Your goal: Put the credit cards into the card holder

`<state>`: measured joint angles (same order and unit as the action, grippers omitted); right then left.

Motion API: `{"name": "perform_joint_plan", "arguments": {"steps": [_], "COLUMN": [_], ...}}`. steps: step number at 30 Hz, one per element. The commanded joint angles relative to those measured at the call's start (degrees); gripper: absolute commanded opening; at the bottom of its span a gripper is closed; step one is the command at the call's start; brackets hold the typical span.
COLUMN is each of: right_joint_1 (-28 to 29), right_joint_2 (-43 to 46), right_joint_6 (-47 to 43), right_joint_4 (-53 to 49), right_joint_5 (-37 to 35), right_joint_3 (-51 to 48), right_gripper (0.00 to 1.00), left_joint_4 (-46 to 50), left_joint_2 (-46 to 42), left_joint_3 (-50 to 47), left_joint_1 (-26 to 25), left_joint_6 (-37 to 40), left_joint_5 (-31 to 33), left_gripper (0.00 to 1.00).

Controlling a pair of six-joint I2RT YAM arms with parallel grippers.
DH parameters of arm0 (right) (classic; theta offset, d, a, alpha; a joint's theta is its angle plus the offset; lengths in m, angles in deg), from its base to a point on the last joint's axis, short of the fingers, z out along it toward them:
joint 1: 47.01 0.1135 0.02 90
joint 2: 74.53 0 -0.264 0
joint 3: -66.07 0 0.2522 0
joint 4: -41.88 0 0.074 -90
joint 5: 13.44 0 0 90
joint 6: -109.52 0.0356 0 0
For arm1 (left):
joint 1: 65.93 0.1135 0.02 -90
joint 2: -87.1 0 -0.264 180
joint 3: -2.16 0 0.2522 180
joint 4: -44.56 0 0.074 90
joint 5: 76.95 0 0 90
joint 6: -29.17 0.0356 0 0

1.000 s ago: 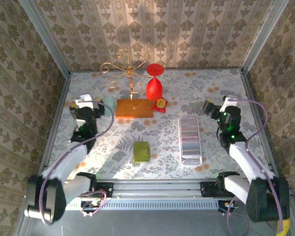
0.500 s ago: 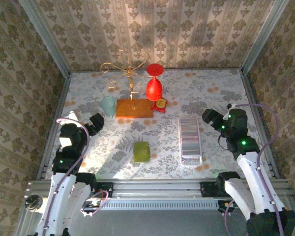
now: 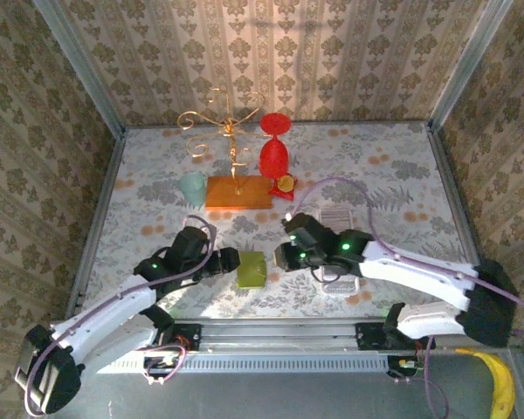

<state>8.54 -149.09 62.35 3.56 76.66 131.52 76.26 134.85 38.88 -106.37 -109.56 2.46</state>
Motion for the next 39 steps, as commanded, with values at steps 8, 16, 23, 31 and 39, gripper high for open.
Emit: {"name": "perform_joint_plan", "arguments": {"steps": [8,16,23,31,39], "right_joint_1": [1.7,0.6,-0.7,-1.6,-1.8], "right_joint_2": [-16.2,-24.2,-28.4,-29.3,-28.9], "right_joint_6": [3.3,2.6,3.7,4.8,5.4], "right_joint_4": [7.9,7.7,8.1,9.0,10.1], "right_joint_5": [-3.0,-3.6,-4.0,-4.9,-5.3], "right_joint_3": [5.8,10.3,9.3,5.5,3.7], "right_gripper": [0.04,0.0,0.0,0.0,0.0], "left_joint_4": [-6.6,-5.8,-6.1,-9.6,-15.6], "left_joint_2": [-3.7,-8.2,-8.4,-4.0,3.3], "left_joint_3": [-6.3,-8.1,-8.5,-8.3,-6.9], "left_joint_1": [-1.5,-2.2,-3.5,-6.1,-8.6], "left_joint_6": [-9.0,-11.3,-12.1,-12.8,-13.1], "left_joint_5": [-0.8,0.4,1.2,2.4,2.8], "left_gripper": [0.68,0.65,0.65,0.61,0.5]}}
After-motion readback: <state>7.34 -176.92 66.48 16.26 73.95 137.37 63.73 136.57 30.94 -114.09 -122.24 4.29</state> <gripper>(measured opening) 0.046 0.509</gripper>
